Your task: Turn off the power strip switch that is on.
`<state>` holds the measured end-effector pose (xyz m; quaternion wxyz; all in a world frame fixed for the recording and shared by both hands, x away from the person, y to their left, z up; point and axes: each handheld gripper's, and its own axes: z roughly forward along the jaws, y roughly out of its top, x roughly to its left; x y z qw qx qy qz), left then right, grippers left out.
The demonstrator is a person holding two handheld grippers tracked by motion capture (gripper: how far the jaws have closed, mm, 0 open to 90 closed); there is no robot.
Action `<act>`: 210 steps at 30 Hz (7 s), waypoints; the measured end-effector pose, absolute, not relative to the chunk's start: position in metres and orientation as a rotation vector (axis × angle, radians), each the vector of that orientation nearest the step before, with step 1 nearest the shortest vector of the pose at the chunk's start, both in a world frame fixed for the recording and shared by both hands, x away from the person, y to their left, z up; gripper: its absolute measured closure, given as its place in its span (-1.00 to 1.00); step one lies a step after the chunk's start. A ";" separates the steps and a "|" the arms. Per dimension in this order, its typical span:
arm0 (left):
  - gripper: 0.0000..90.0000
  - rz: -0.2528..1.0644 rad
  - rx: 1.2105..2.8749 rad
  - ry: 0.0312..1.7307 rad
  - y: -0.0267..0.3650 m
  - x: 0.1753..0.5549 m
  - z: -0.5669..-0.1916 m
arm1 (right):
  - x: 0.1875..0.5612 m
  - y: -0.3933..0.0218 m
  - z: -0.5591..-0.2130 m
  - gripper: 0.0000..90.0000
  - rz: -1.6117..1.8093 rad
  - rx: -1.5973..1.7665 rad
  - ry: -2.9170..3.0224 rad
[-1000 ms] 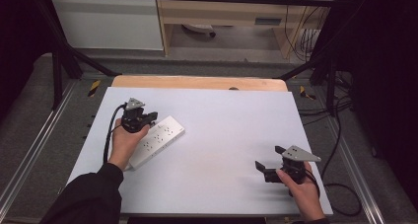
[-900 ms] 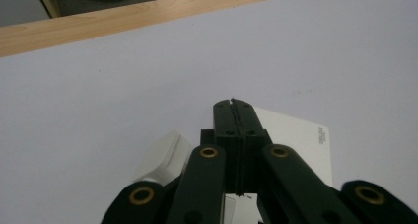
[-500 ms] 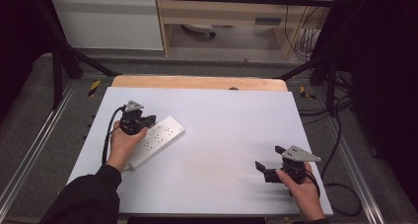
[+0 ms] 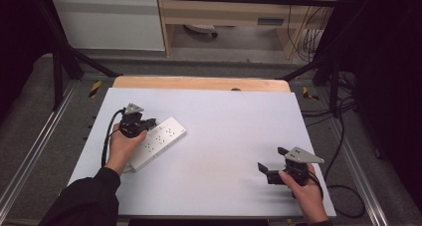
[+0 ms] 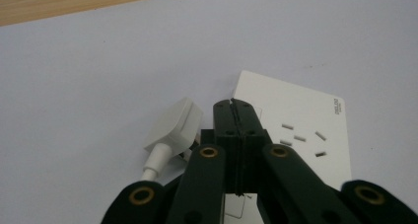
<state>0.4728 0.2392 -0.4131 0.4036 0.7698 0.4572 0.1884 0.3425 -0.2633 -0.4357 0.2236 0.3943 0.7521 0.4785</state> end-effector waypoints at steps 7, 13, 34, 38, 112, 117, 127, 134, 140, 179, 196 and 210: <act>1.00 0.468 1.952 1.159 0.240 0.472 -0.415 | 0.343 -0.263 -0.436 -0.93 1.321 1.088 2.077; 1.00 0.459 1.956 1.169 0.241 0.470 -0.419 | 0.343 -0.263 -0.436 -0.93 1.322 1.088 2.077; 1.00 0.444 1.994 1.161 0.236 0.471 -0.424 | 0.343 -0.263 -0.436 -0.93 1.321 1.089 2.080; 1.00 0.443 1.997 1.163 0.236 0.471 -0.425 | 0.343 -0.263 -0.436 -0.93 1.322 1.090 2.081; 1.00 0.431 2.005 1.160 0.229 0.474 -0.430 | 0.342 -0.263 -0.436 -0.93 1.318 1.080 2.089; 1.00 0.439 1.986 1.152 0.230 0.473 -0.428 | 0.342 -0.263 -0.436 -0.93 1.322 1.083 2.087; 1.00 0.475 1.944 1.125 0.230 0.471 -0.422 | 0.342 -0.263 -0.436 -0.93 1.321 1.081 2.088; 1.00 0.486 1.919 1.108 0.229 0.468 -0.417 | 0.343 -0.262 -0.436 -0.93 1.317 1.079 2.091; 1.00 0.507 1.894 1.097 0.229 0.467 -0.414 | 0.343 -0.262 -0.436 -0.93 1.317 1.078 2.092; -0.86 0.567 1.658 1.055 0.216 0.457 -0.383 | 0.342 -0.262 -0.435 -0.93 1.319 1.068 2.093; -0.86 0.561 1.605 1.061 0.246 0.422 -0.370 | 0.342 -0.261 -0.435 -0.93 1.307 1.050 2.107; -0.86 0.562 1.555 1.075 0.270 0.388 -0.371 | 0.342 -0.260 -0.436 -0.93 1.303 1.053 2.109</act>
